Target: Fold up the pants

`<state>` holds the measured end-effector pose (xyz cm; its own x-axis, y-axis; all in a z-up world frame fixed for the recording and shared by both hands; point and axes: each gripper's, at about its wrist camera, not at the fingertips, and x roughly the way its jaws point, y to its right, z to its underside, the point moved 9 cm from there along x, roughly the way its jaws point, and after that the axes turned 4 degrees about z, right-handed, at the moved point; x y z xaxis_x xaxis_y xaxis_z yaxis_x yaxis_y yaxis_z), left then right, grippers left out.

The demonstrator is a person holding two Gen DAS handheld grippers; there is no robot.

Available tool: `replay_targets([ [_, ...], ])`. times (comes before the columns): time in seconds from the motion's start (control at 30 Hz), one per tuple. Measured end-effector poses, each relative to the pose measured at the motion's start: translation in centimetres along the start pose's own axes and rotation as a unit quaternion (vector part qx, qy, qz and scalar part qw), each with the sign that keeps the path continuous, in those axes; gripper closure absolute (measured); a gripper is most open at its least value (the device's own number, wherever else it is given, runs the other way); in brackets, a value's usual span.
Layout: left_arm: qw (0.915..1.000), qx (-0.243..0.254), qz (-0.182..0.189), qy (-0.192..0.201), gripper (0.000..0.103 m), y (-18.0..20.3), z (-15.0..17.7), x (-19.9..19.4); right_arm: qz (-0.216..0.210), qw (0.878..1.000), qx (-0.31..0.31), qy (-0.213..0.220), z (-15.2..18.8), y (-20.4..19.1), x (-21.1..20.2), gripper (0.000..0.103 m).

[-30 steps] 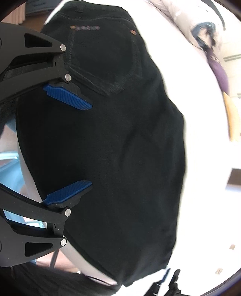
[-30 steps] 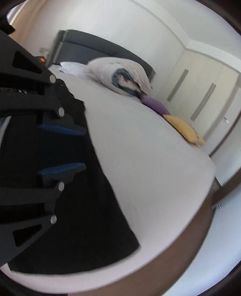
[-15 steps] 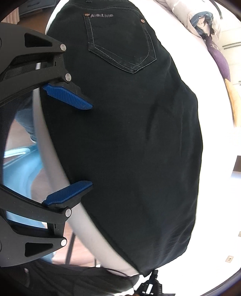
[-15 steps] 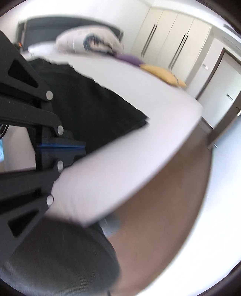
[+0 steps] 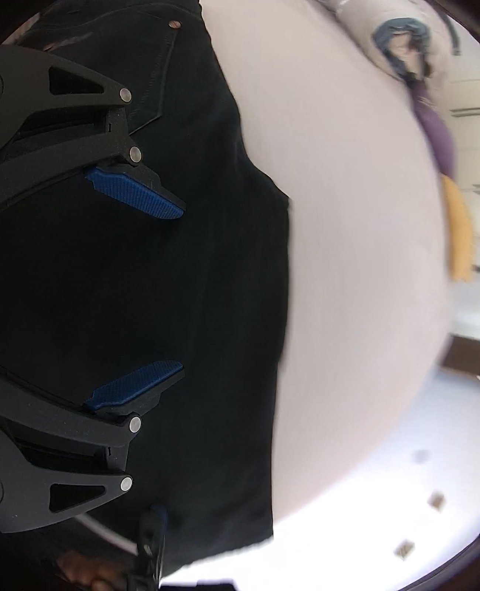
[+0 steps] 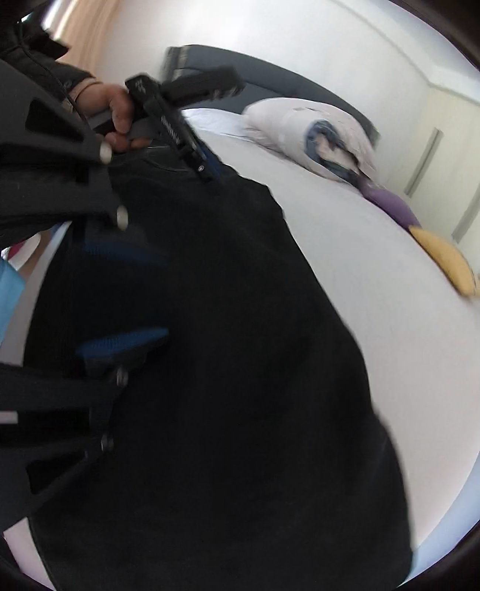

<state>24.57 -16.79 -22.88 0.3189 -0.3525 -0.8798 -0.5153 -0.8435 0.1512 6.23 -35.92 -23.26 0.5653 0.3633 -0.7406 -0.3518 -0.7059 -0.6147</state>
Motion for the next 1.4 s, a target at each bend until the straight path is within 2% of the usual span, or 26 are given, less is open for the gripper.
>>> replay_targets([
  [0.03, 0.9998, 0.0, -0.012, -0.016, 0.024, -1.1, -0.1, 1.2, 0.003, 1.0, 0.014, 0.006, 0.6, 0.8, -0.7, 0.08],
  [0.1, 0.9999, -0.006, -0.005, -0.013, 0.022, -2.6, -1.1, 1.6, 0.03, 0.998, 0.041, 0.046, -0.7, 4.1, -3.2, 0.08],
  [0.2, 0.9995, -0.01, -0.029, -0.004, 0.022, -4.4, -2.9, 1.5, 0.058, 0.991, 0.082, 0.085, -0.9, 7.7, -6.6, 0.08],
  [0.27, 0.9982, -0.029, -0.049, 0.017, 0.022, -5.8, -4.4, 1.2, 0.072, 0.989, 0.084, 0.103, -0.8, 8.7, -8.8, 0.07],
  [0.33, 0.9962, -0.065, -0.047, 0.032, 0.022, -6.5, -5.1, 1.1, 0.042, 0.991, 0.059, 0.115, -0.1, 7.3, -10.3, 0.063],
  [0.37, 0.9957, -0.076, -0.039, 0.037, 0.022, -6.1, -5.1, 1.0, -0.001, 0.993, 0.04, 0.111, 0.3, 5.0, -10.2, 0.06],
  [0.43, 0.9968, -0.068, -0.024, 0.036, 0.022, -4.6, -4.5, 0.8, -0.052, 0.994, 0.018, 0.095, 1.3, 2.1, -9.4, 0.043],
  [0.47, 0.9977, -0.054, -0.025, 0.032, 0.022, -3.5, -3.9, 0.8, -0.074, 0.994, 0.008, 0.077, 2.3, 0.7, -8.1, 0.043],
  [0.5, 0.9984, -0.041, -0.025, 0.031, 0.022, -2.4, -3.1, 0.6, -0.074, 0.995, 0.006, 0.065, 2.7, 0.5, -7.1, 0.043],
  [0.57, 0.9994, -0.028, 0.002, 0.022, 0.022, -0.1, -0.9, 0.6, -0.064, 0.997, 0.021, 0.043, 3.8, 1.8, -5.7, 0.043],
  [0.6, 0.9996, -0.024, 0.005, 0.013, 0.022, 0.7, 0.6, 0.7, -0.054, 0.997, 0.041, 0.031, 4.2, 3.0, -4.7, 0.053],
  [0.63, 0.9998, -0.017, -0.005, 0.012, 0.022, 1.0, 1.5, 0.7, -0.051, 0.997, 0.057, 0.03, 4.0, 3.9, -4.2, 0.069],
  [0.67, 0.9997, -0.006, -0.017, 0.018, 0.021, 1.4, 2.5, 0.4, -0.052, 0.995, 0.078, 0.034, 4.1, 5.5, -4.7, 0.073],
  [0.77, 0.9994, -0.014, -0.017, 0.028, 0.02, 1.6, 4.4, -0.6, -0.04, 0.989, 0.121, 0.076, 3.3, 10.2, -8.5, 0.074],
  [0.87, 0.9994, -0.018, -0.008, 0.027, 0.019, 1.3, 5.8, -1.2, -0.003, 0.98, 0.153, 0.125, 2.0, 15.3, -12.9, 0.074],
  [0.9, 0.9995, -0.015, -0.01, 0.027, 0.019, 1.2, 6.2, -1.4, 0.03, 0.974, 0.167, 0.151, 1.8, 17.3, -15.2, 0.07],
  [0.93, 0.9995, -0.015, -0.013, 0.026, 0.019, 1.0, 6.4, -1.6, 0.048, 0.97, 0.172, 0.164, 1.6, 18.5, -16.4, 0.056],
  [0.97, 0.9994, -0.017, -0.016, 0.025, 0.019, 0.9, 6.5, -1.8, 0.082, 0.962, 0.18, 0.188, 1.6, 19.9, -18.8, 0.046],
  [1.0, 0.9992, -0.024, -0.02, 0.024, 0.019, 0.6, 6.5, -2.1, 0.099, 0.956, 0.184, 0.208, 1.5, 20.7, -20.7, 0.043],
  [1.07, 0.9986, -0.038, -0.012, 0.035, 0.019, 0.6, 6.1, -3.5, 0.083, 0.953, 0.178, 0.231, 1.2, 20.4, -22.6, 0.043],
  [1.1, 0.998, -0.036, 0.001, 0.052, 0.019, 1.4, 5.3, -4.2, 0.061, 0.956, 0.165, 0.233, 0.9, 19.5, -23.3, 0.043],
  [1.2, 0.9977, -0.024, 0.011, 0.062, 0.019, 2.8, 3.9, -4.3, 0.003, 0.969, 0.123, 0.214, 0.4, 15.9, -22.3, 0.043],
  [1.27, 0.9979, -0.024, 0.021, 0.057, 0.019, 4.5, 4.6, -3.7, -0.053, 0.976, 0.105, 0.183, -0.1, 11.2, -18.1, 0.041],
  [1.3, 0.998, -0.026, 0.023, 0.053, 0.019, 4.3, 4.5, -3.7, -0.062, 0.978, 0.104, 0.169, -0.4, 8.6, -15.3, 0.04],
  [1.4, 0.9991, -0.03, 0.024, 0.02, 0.019, 4.8, 5.0, -0.8, -0.061, 0.985, 0.109, 0.118, 0.6, 8.1, -9.7, 0.04],
])
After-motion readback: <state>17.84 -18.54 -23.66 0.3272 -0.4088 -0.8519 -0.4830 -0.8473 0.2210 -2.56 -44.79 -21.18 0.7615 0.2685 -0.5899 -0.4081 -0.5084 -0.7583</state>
